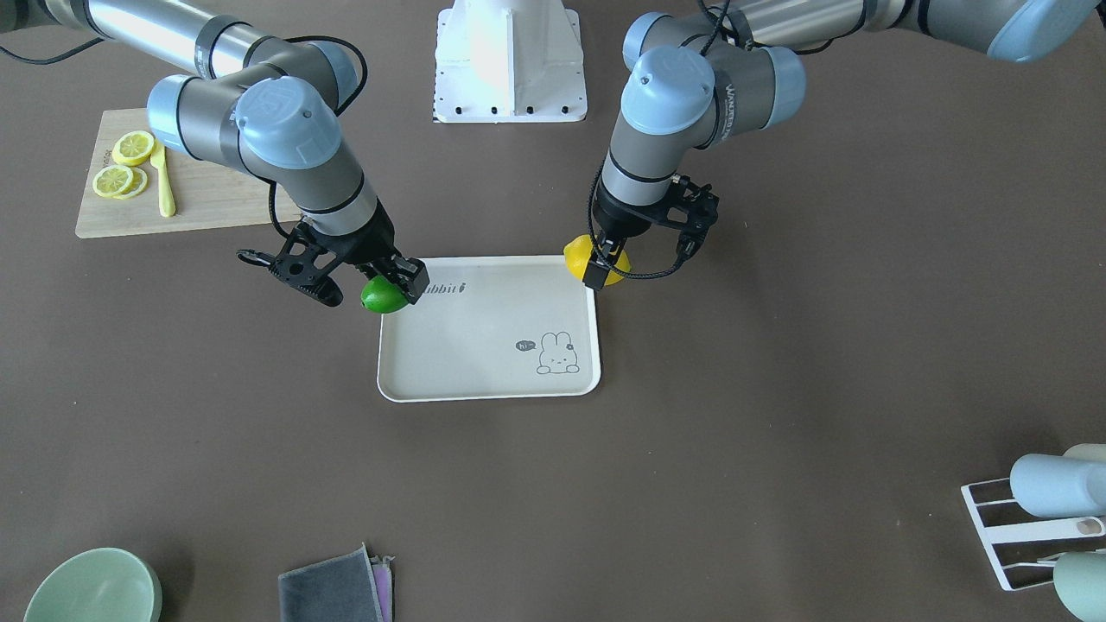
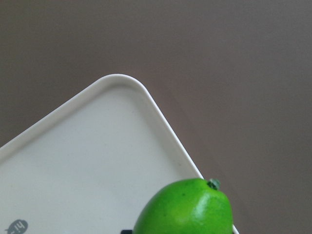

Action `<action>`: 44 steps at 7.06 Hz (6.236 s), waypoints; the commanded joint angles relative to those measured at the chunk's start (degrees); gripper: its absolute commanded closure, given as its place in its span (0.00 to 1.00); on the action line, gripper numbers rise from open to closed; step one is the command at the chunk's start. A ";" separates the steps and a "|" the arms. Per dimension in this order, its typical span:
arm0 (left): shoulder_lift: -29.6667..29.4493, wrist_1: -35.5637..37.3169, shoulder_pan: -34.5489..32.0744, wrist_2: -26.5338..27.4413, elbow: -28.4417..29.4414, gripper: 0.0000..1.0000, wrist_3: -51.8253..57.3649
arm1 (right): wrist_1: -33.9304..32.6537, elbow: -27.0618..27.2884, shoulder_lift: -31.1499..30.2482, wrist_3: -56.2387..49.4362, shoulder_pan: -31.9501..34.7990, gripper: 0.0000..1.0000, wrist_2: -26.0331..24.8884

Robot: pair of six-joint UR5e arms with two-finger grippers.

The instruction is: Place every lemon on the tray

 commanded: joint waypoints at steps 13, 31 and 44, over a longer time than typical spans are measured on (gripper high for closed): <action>-4.43 -6.23 3.19 3.56 9.81 0.03 -1.41 | 3.47 -2.42 0.93 2.18 -2.50 0.00 -1.99; 33.80 20.31 -48.80 -19.02 -10.52 0.03 125.02 | -13.23 6.02 -37.01 -110.27 45.90 0.00 13.21; 44.79 11.96 -59.04 -25.09 -4.26 0.02 131.04 | -15.87 5.92 -41.69 -116.30 54.37 0.00 17.26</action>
